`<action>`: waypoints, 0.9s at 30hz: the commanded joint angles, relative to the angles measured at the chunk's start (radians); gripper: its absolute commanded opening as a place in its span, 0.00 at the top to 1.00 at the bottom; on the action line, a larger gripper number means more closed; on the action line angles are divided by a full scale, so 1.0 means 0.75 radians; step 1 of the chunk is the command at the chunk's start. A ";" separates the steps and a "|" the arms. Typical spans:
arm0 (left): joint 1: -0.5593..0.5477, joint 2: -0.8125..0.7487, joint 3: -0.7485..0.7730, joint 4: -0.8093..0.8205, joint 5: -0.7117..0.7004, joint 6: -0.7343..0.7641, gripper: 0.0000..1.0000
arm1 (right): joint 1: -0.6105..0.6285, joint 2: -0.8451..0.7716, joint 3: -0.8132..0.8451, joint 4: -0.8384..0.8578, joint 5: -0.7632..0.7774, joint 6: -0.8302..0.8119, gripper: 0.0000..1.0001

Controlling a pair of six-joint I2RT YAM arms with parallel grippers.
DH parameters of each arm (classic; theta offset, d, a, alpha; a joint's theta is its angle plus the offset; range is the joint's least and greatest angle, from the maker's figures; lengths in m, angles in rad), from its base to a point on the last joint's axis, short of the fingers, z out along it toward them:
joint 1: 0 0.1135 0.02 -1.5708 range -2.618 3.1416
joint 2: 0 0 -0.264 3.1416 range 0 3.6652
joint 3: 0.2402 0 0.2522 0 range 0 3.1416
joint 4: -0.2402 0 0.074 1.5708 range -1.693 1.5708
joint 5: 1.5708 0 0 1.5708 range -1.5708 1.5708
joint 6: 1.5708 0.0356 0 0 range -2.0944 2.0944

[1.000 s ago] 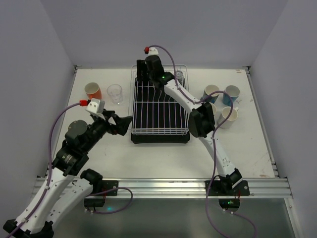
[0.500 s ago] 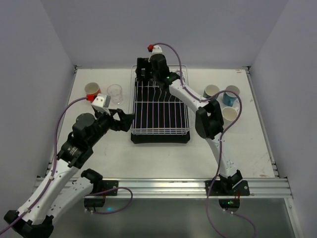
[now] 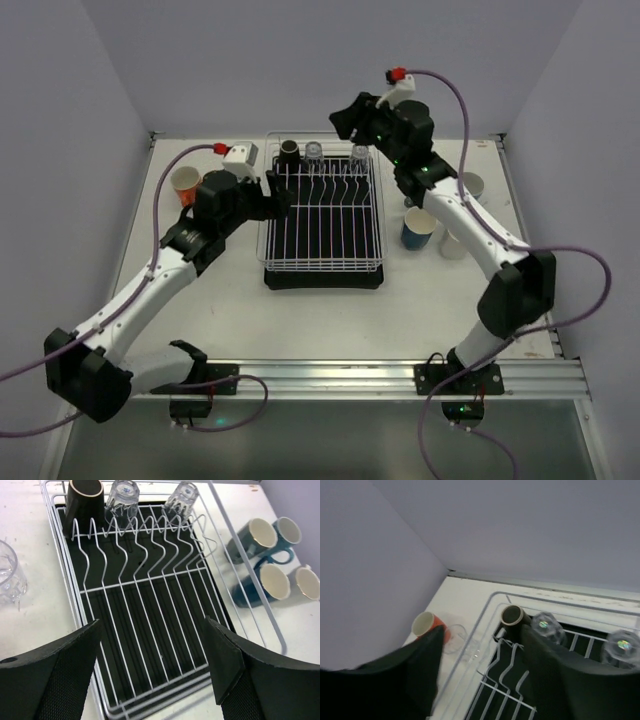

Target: Unload the cups from the dish rack

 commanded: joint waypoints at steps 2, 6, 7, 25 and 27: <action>-0.005 0.348 0.266 0.104 -0.148 0.009 0.17 | -0.067 -0.358 -0.468 0.209 -0.058 0.099 0.60; 0.007 0.652 0.540 0.082 -0.214 0.099 0.20 | -0.069 -0.603 -0.756 0.248 -0.103 0.081 0.70; 0.007 0.699 0.592 0.084 -0.230 0.118 0.22 | -0.069 -0.677 -0.836 0.256 -0.115 0.081 0.70; 0.115 1.503 1.416 -0.141 -0.394 0.312 0.30 | -0.073 -0.925 -1.055 0.248 -0.173 0.027 0.65; 0.120 1.526 1.425 -0.139 -0.390 0.322 0.30 | -0.071 -0.907 -1.053 0.250 -0.185 0.027 0.65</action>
